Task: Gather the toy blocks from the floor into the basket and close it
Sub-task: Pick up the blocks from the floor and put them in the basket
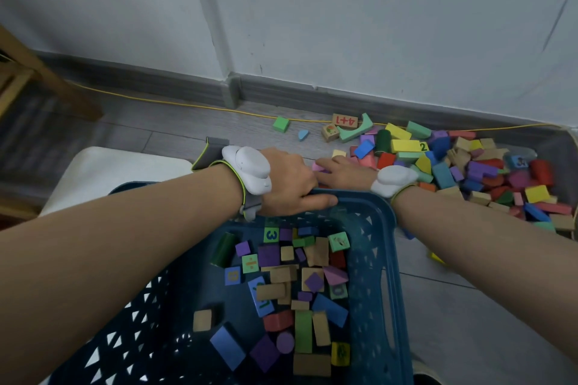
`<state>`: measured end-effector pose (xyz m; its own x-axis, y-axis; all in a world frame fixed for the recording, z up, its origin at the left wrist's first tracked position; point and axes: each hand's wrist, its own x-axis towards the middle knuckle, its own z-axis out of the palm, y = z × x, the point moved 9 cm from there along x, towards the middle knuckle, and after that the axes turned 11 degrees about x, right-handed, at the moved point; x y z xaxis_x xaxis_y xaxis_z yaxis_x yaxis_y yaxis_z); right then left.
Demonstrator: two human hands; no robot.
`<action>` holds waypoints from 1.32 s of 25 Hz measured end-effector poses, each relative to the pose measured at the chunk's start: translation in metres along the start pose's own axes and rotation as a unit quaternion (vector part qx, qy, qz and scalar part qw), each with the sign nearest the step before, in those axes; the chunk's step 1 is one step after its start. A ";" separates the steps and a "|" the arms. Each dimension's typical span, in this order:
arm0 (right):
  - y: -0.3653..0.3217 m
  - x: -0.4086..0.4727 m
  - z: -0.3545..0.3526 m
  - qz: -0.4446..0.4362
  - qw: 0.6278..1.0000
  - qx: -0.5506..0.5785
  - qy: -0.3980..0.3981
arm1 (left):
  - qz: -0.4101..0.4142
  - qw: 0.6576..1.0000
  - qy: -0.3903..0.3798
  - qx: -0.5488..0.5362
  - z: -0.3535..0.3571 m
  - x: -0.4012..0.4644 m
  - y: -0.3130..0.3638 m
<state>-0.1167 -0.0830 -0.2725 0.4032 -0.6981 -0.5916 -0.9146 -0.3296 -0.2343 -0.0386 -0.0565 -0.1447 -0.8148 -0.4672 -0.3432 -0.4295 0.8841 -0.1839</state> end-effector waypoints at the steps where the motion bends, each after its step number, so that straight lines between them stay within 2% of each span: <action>1: 0.001 0.000 0.002 -0.002 1.000 -0.014 0.001 | -0.003 1.000 0.007 -0.003 -0.001 0.000 0.000; 7: 0.007 0.004 0.003 0.011 0.996 0.050 0.069 | -0.004 1.000 0.021 -0.016 -0.002 -0.001 -0.001; 12: 0.028 0.008 0.021 0.082 0.992 0.078 0.054 | 0.001 1.000 0.024 -0.017 0.001 0.001 -0.002; 17: 0.030 0.007 0.024 0.090 0.990 0.099 0.050 | 0.002 1.000 0.021 -0.016 0.000 0.000 -0.001; 20: 0.036 0.002 0.018 0.112 0.974 0.180 0.082 | -0.006 1.000 0.016 -0.009 -0.001 0.000 -0.001; 23: 0.036 -0.023 -0.013 0.112 0.927 0.295 0.203 | -0.015 1.000 0.012 -0.015 -0.004 0.000 -0.001; 24: 0.035 -0.036 -0.026 0.111 0.890 0.373 0.237 | -0.018 1.000 0.010 -0.014 -0.003 0.000 -0.002; 26: 0.023 -0.057 -0.046 0.083 0.769 0.592 0.228 | -0.019 1.000 0.007 -0.018 -0.002 -0.001 -0.002; 27: 0.015 -0.070 -0.062 0.058 0.717 0.660 0.219 | -0.020 0.999 0.005 -0.029 -0.002 -0.001 -0.002; 28: 0.009 -0.083 -0.081 0.038 0.688 0.693 0.212 | -0.020 0.999 0.005 -0.039 -0.003 -0.002 -0.003; 30: -0.009 -0.111 -0.118 -0.013 0.673 0.716 0.185 | -0.020 0.998 0.002 -0.053 -0.002 -0.002 -0.004; 31: -0.021 -0.124 -0.132 -0.037 0.678 0.716 0.160 | -0.022 0.998 -0.001 -0.059 -0.003 -0.003 -0.004; 33: -0.047 -0.150 -0.146 -0.071 0.711 0.695 0.081 | -0.024 0.998 0.003 -0.066 0.000 -0.003 -0.005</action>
<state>-0.1291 -0.0556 -0.0604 0.3894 -0.8216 -0.4163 0.0337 0.4643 -0.8850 -0.0339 -0.0591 -0.1422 -0.7936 -0.5099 -0.3319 -0.5158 0.8532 -0.0774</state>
